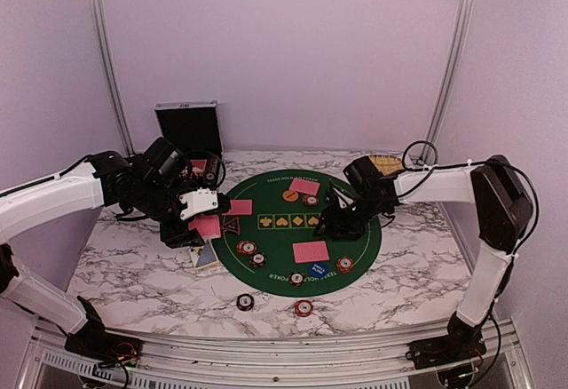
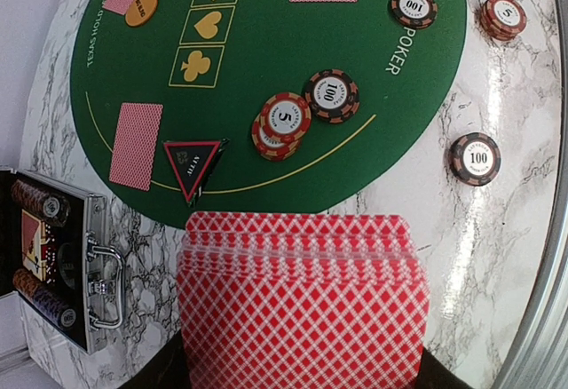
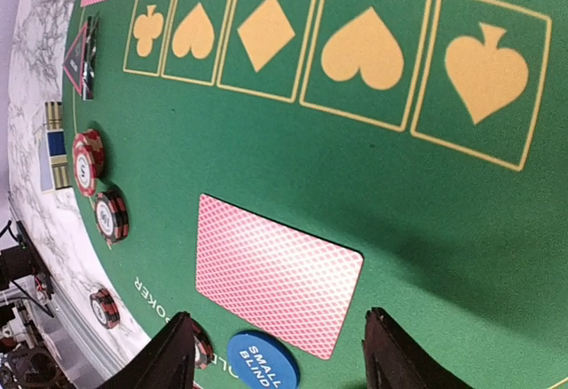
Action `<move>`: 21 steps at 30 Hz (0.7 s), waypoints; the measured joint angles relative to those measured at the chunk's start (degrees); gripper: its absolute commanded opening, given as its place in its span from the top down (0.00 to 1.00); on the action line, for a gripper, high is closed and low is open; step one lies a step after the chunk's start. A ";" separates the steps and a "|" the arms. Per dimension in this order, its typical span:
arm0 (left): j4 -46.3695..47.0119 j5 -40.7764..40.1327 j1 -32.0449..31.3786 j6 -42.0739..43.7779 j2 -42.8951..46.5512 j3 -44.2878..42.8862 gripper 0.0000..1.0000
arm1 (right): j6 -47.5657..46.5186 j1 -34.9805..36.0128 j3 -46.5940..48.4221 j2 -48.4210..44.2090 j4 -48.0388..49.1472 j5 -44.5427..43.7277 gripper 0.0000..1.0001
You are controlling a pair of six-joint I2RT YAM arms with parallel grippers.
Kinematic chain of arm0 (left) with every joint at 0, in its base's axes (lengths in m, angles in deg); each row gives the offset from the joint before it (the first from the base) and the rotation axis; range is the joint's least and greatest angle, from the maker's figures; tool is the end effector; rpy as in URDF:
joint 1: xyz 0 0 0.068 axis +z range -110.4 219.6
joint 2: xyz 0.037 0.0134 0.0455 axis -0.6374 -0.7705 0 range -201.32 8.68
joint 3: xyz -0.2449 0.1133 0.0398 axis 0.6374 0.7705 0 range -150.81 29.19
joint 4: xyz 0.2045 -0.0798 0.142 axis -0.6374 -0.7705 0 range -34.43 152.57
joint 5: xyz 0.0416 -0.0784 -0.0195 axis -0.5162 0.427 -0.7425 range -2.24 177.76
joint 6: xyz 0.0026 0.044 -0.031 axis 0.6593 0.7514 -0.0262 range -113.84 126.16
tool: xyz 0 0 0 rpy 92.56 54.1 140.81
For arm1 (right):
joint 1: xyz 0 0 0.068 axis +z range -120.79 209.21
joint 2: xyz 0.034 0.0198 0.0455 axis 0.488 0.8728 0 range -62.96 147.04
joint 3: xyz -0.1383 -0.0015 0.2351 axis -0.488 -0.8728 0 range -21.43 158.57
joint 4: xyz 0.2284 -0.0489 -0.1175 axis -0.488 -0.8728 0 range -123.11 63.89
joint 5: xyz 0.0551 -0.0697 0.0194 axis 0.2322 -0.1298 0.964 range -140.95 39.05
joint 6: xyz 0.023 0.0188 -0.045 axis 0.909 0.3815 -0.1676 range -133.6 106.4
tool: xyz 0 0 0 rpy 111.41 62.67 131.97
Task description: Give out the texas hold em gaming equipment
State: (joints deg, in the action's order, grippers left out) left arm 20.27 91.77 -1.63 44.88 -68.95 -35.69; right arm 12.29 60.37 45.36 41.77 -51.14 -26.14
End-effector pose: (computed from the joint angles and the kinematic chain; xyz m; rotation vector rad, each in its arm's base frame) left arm 0.2077 -0.1853 0.2860 1.6475 1.9219 -0.1061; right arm 0.3052 0.2019 0.1708 -0.2772 2.7962 0.8642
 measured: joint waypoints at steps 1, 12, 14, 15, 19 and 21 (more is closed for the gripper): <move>0.00 0.00 0.00 -0.04 -0.04 -0.02 1.00 | 0.26 0.00 0.15 -0.50 -0.11 -0.11 0.29; 0.04 0.02 0.00 -0.83 -1.01 -0.98 1.00 | 8.79 6.40 5.29 -3.85 6.05 5.53 0.18; 0.02 0.02 0.00 -0.83 -1.09 -1.09 1.00 | 11.21 8.70 7.23 -3.15 9.11 7.65 0.17; 0.02 0.02 0.00 -0.83 -1.20 -1.27 1.00 | 12.79 9.86 8.11 -2.54 11.34 8.74 0.17; 0.04 0.07 0.00 -1.01 -1.42 -2.23 1.00 | 17.44 13.27 10.49 1.03 17.81 11.93 0.16; 0.11 0.26 0.00 -1.09 -1.55 -2.67 1.00 | 19.39 14.67 11.76 3.74 20.96 12.87 0.16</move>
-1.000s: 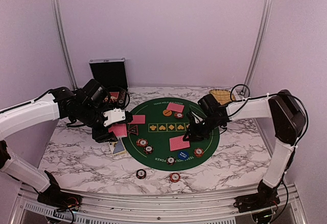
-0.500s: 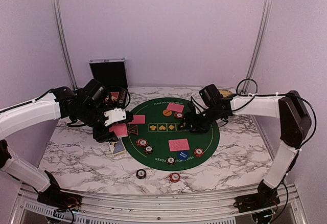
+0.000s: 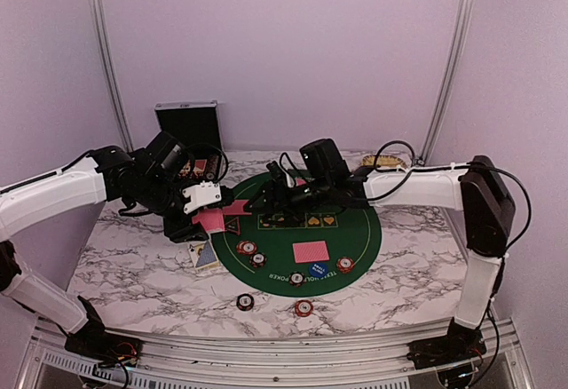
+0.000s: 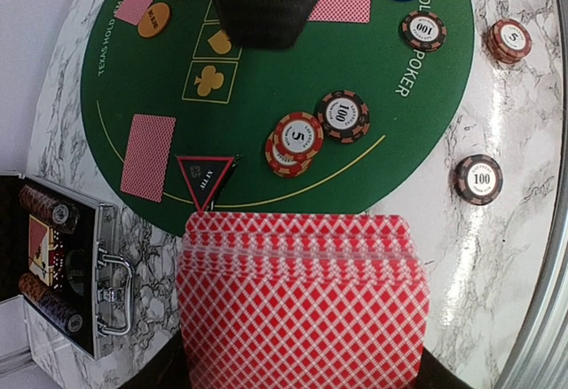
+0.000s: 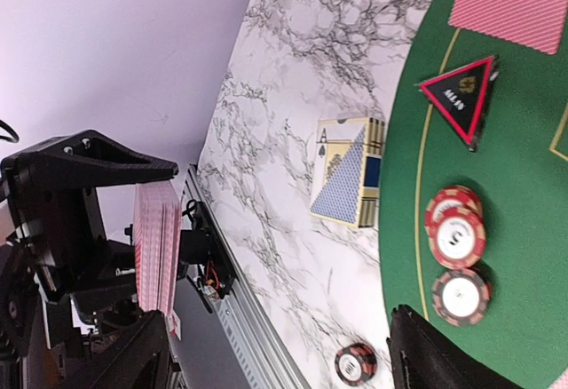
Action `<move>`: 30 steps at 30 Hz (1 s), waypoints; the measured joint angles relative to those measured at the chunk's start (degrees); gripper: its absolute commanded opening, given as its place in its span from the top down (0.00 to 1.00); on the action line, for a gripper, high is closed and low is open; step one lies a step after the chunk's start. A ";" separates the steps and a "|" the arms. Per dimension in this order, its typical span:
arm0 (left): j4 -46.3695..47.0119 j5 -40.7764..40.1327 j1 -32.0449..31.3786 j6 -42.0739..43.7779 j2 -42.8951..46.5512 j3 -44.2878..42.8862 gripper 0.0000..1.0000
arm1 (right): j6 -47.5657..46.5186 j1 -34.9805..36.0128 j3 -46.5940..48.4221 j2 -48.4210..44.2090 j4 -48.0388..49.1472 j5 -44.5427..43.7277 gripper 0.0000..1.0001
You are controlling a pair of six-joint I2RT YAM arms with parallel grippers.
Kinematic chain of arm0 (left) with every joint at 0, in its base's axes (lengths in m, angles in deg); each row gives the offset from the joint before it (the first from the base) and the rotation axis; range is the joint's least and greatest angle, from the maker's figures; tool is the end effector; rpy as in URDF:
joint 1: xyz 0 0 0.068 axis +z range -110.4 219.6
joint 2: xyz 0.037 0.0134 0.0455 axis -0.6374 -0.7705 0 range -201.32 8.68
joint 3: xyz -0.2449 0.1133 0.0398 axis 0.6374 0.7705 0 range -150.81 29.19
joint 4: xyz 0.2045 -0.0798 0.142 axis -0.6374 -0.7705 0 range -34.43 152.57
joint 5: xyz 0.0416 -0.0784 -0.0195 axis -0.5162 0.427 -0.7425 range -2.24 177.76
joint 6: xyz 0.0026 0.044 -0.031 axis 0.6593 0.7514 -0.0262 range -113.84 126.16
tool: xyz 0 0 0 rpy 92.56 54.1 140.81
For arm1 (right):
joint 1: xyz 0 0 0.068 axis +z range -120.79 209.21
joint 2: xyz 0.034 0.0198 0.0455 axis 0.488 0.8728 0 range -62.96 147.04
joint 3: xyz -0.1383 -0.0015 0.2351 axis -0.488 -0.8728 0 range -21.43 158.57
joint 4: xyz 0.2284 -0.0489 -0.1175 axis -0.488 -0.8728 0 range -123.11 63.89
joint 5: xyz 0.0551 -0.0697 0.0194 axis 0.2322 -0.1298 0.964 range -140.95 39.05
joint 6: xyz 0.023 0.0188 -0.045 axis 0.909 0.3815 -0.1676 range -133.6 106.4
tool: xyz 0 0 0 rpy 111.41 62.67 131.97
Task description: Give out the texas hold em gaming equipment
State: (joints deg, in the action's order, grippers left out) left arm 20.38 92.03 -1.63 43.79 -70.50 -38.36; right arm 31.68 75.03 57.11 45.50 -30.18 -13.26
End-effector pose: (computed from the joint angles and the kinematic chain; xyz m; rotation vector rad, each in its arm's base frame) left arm 0.2142 -0.1912 0.2938 1.6178 1.9195 -0.1194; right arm 0.2846 0.3239 0.2366 -0.4580 2.4572 1.5213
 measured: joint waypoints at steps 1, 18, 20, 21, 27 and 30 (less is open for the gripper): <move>0.00 0.11 0.00 -0.02 0.00 -0.09 1.00 | 1.09 0.70 0.63 1.40 1.31 0.55 0.16; -0.04 0.20 0.00 0.04 -0.31 -0.11 1.00 | 13.70 5.84 5.51 12.04 20.85 5.16 0.15; -0.04 0.20 0.00 0.09 -0.31 -0.11 1.00 | 14.58 6.05 6.32 13.20 21.99 5.49 0.15; -0.04 0.20 0.00 0.09 -0.31 -0.11 1.00 | 14.84 6.19 6.73 13.81 22.47 5.66 0.15; -0.04 0.20 0.00 0.15 -0.31 0.20 1.00 | 16.41 7.08 9.35 17.07 24.35 6.47 0.15; -0.04 0.17 0.00 0.15 -0.35 0.46 1.00 | 16.94 7.48 11.39 18.93 25.05 6.99 0.15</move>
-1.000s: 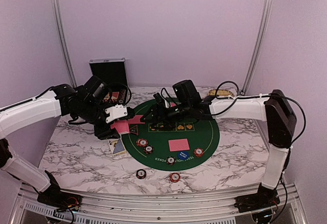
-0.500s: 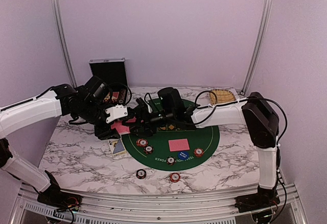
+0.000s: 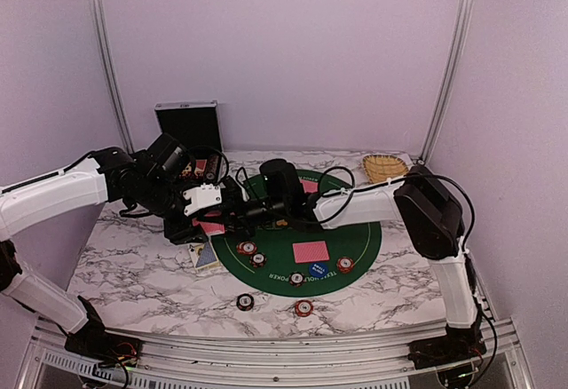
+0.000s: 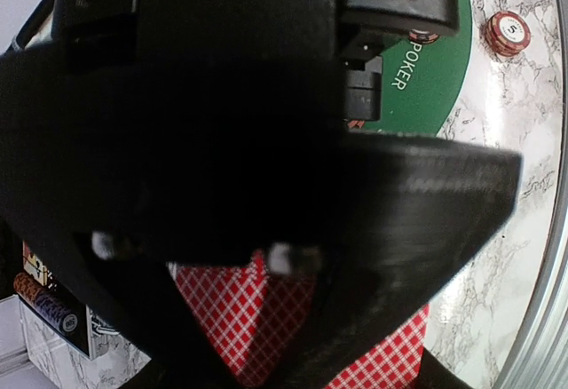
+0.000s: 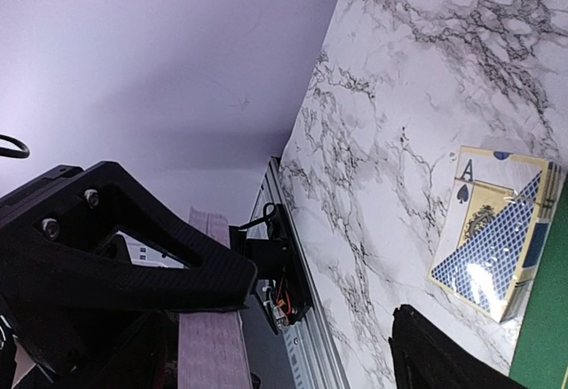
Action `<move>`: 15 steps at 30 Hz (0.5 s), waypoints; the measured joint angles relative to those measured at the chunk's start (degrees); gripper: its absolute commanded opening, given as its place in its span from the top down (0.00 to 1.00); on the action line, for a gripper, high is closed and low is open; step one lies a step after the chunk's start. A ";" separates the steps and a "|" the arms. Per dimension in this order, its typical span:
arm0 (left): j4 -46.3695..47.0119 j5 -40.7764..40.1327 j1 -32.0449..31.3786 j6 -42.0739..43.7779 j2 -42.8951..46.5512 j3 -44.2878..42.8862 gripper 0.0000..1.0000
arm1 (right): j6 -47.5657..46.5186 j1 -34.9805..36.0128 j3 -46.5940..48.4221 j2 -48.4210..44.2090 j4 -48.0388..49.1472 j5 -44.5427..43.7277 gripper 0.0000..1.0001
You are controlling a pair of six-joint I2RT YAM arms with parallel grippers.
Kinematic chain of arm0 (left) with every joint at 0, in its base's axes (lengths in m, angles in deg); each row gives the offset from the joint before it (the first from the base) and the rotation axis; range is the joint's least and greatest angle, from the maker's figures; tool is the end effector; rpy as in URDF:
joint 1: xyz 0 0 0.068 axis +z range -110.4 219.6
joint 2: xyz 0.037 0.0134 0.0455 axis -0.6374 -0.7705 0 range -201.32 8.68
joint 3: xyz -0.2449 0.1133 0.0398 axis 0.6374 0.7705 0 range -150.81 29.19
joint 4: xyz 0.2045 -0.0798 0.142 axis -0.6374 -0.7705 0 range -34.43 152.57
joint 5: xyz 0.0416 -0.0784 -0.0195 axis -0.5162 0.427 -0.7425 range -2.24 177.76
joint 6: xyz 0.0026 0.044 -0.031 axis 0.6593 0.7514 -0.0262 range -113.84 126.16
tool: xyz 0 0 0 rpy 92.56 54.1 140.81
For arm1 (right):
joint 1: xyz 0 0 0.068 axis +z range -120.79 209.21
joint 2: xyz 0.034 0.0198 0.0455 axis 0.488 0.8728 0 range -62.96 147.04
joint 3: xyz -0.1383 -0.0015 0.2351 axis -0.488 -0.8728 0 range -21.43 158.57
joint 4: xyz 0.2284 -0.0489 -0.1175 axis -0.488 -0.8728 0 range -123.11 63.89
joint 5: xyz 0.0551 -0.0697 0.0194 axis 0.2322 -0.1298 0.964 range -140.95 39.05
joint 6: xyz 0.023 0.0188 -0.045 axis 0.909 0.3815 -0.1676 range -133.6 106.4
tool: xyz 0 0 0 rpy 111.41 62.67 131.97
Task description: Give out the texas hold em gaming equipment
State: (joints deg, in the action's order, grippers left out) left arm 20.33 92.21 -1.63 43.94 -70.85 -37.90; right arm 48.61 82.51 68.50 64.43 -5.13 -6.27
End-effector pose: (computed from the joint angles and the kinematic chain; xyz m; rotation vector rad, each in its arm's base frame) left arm 0.2144 -0.1915 0.2895 1.6303 1.9284 -0.1223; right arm 0.2828 0.4211 0.1937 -0.5192 2.3211 1.9348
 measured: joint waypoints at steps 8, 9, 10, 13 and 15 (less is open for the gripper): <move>-0.04 -0.07 0.00 0.15 0.00 0.13 1.00 | -0.13 0.22 4.13 3.23 -1.81 1.40 0.17; -0.04 -0.04 0.00 0.15 0.00 0.22 1.00 | -0.37 0.22 4.15 3.26 -2.14 1.44 0.18; -0.04 -0.04 0.00 0.15 0.00 0.35 1.00 | -0.74 0.22 4.15 3.26 -2.49 1.53 0.18; -0.22 -0.07 0.00 0.17 0.00 0.72 1.00 | -1.70 -0.11 4.13 3.23 -3.41 1.73 0.20; -0.39 -0.09 0.00 0.22 0.00 0.85 1.00 | -2.51 -0.33 3.85 2.97 -3.85 1.77 0.23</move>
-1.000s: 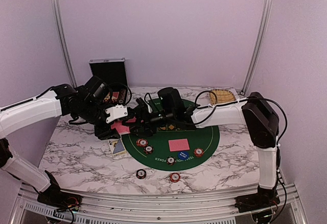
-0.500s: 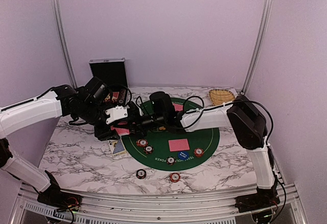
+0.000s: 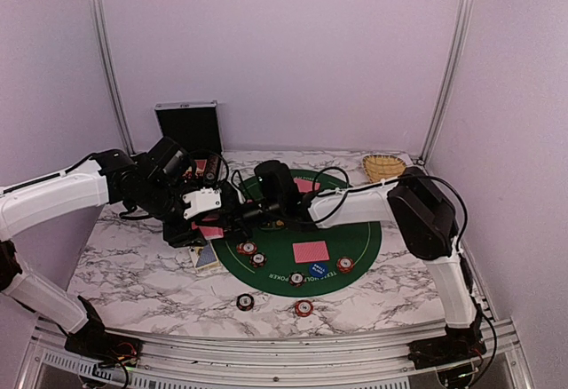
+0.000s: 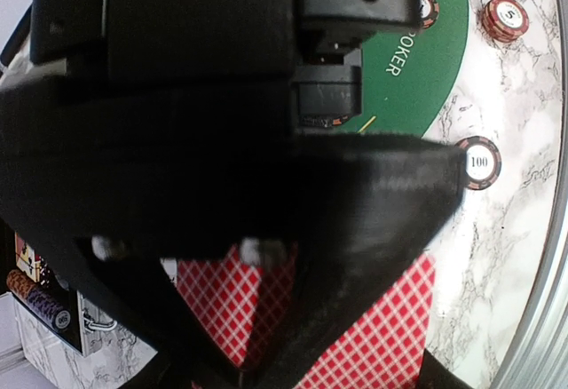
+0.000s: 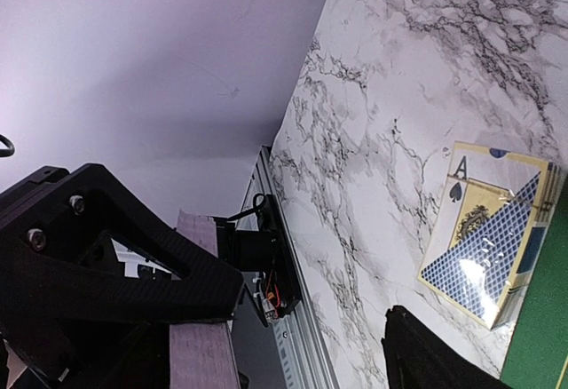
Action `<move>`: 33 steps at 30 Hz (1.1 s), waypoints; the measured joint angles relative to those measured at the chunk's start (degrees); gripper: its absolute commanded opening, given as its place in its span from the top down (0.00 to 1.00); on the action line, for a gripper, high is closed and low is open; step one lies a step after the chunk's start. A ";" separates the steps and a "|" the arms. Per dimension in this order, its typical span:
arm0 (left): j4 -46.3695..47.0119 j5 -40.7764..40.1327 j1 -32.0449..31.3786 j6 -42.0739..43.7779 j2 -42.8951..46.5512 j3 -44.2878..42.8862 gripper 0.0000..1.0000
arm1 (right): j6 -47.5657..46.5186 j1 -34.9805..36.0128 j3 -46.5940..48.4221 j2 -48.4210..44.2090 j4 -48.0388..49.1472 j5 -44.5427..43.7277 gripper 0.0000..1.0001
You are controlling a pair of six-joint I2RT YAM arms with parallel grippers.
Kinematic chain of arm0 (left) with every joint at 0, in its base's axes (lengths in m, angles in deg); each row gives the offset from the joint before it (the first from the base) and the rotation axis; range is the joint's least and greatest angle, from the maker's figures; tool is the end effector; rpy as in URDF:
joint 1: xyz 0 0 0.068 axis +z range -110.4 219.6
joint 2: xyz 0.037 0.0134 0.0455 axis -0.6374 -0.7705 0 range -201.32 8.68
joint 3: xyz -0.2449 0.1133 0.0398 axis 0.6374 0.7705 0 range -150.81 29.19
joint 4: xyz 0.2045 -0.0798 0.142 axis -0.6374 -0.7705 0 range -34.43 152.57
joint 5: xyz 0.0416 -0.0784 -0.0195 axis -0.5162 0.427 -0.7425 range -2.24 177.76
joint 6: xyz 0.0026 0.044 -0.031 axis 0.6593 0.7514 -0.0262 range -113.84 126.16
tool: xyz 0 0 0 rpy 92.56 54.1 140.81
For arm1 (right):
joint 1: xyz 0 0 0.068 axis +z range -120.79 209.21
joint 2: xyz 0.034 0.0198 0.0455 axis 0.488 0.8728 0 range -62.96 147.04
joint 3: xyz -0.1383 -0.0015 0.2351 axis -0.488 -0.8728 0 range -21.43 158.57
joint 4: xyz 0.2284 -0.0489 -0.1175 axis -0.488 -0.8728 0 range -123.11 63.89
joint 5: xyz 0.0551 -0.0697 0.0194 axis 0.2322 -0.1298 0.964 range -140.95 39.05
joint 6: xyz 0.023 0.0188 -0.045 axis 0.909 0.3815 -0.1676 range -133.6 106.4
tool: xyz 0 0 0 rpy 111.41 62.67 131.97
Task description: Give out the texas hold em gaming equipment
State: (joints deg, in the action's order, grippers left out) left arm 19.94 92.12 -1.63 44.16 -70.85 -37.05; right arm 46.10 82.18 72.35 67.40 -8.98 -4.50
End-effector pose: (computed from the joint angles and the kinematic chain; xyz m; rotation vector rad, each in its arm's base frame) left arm 0.2130 -0.1902 0.2844 1.6466 1.9429 -0.1190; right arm 0.2905 0.4278 0.1840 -0.5665 2.3558 1.9163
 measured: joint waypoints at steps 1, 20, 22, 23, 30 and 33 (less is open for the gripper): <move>-0.07 -0.07 0.00 0.02 0.00 0.07 1.00 | -0.33 -0.15 -0.39 -0.24 -0.13 0.02 0.24; -0.52 -1.92 0.00 0.15 0.00 0.44 1.00 | -4.17 -2.58 -8.20 -8.04 -2.58 -0.35 0.69; -0.50 -2.05 0.00 0.15 0.00 0.44 1.00 | -3.87 -2.78 -9.33 -8.63 -2.58 -0.48 0.73; -0.48 -2.16 0.00 0.15 0.00 0.44 1.00 | -3.74 -2.86 -9.81 -8.81 -2.58 -0.48 0.75; -0.48 -2.95 0.00 0.20 0.00 0.44 1.00 | -2.29 -3.43 -11.89 -9.88 -2.27 -0.52 0.90; -0.48 -3.08 0.00 0.33 0.00 0.46 1.00 | -1.20 -3.74 -12.74 -10.80 -1.29 -0.46 0.94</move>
State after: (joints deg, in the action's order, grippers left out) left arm 19.46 89.04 -1.63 44.49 -70.85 -36.59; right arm 44.90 78.44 59.61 56.61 -10.27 -4.96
